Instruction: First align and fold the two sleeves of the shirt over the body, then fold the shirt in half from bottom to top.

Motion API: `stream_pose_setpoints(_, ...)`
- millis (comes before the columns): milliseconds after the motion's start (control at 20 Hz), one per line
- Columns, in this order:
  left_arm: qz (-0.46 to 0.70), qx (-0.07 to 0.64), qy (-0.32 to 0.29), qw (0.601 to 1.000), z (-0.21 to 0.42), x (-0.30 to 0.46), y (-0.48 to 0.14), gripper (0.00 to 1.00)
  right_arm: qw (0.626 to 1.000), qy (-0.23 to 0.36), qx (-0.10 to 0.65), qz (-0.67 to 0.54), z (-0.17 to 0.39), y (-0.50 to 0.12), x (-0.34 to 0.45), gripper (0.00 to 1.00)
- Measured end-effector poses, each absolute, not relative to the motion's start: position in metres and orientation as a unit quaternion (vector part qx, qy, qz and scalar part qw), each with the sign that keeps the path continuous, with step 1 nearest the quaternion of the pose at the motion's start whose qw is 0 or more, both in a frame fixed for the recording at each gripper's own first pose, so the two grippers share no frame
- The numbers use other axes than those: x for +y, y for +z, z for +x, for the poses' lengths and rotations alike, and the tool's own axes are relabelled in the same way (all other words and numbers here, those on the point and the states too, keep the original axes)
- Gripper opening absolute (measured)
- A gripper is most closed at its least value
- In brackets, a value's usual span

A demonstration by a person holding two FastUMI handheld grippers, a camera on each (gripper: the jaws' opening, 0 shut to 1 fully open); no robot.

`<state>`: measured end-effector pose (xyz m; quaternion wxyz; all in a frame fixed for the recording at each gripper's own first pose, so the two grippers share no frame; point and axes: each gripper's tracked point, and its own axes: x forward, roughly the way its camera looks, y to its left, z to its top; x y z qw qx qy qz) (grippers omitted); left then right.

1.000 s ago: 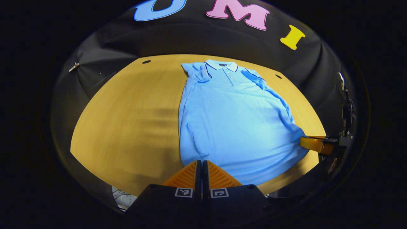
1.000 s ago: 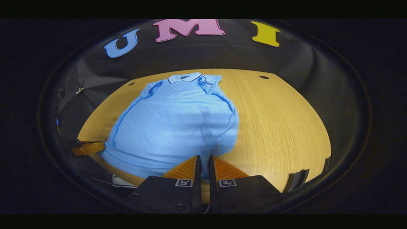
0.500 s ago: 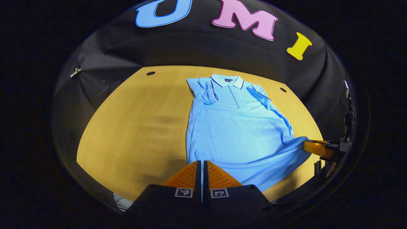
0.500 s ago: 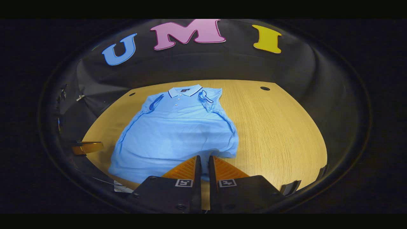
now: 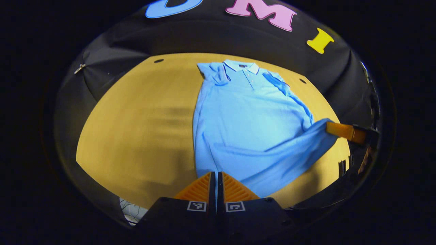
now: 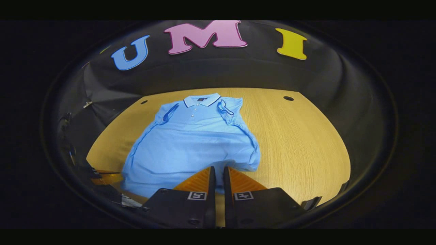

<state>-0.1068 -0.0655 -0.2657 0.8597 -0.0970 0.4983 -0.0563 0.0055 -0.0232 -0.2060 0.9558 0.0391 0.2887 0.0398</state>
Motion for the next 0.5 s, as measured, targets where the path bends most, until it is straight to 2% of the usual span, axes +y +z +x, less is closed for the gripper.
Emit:
stream_pose_setpoints(100, -0.081, 0.505, -0.056, 0.857, -0.113, -0.066, -0.272, 0.07, 0.955, 0.042, 0.29, 0.038, 0.003, -0.208, -0.021, 0.15)
stream_pose_setpoints(150, -0.079, 0.512, -0.055, 0.853, -0.117, -0.067, -0.272, 0.15, 0.955, 0.043, 0.291, 0.037, 0.003, -0.208, -0.02, 0.14)
stream_pose_setpoints(200, -0.076, 0.521, -0.055, 0.848, -0.121, -0.069, -0.277, 0.18, 0.955, 0.044, 0.292, 0.037, 0.003, -0.208, -0.02, 0.15)
stream_pose_setpoints(350, -0.066, 0.529, -0.061, 0.844, -0.125, -0.073, -0.283, 0.86, 0.955, 0.044, 0.292, 0.038, 0.002, -0.209, -0.018, 0.15)
stream_pose_setpoints(400, -0.059, 0.527, -0.064, 0.846, -0.123, -0.074, -0.283, 0.86, 0.955, 0.043, 0.291, 0.038, 0.001, -0.209, -0.018, 0.15)
stream_pose_setpoints(450, -0.056, 0.527, -0.065, 0.845, -0.123, -0.075, -0.284, 0.96, 0.955, 0.043, 0.291, 0.039, 0.002, -0.209, -0.018, 0.15)
stream_pose_setpoints(500, -0.052, 0.528, -0.063, 0.845, -0.124, -0.074, -0.284, 0.96, 0.955, 0.042, 0.291, 0.039, 0.002, -0.209, -0.019, 0.15)
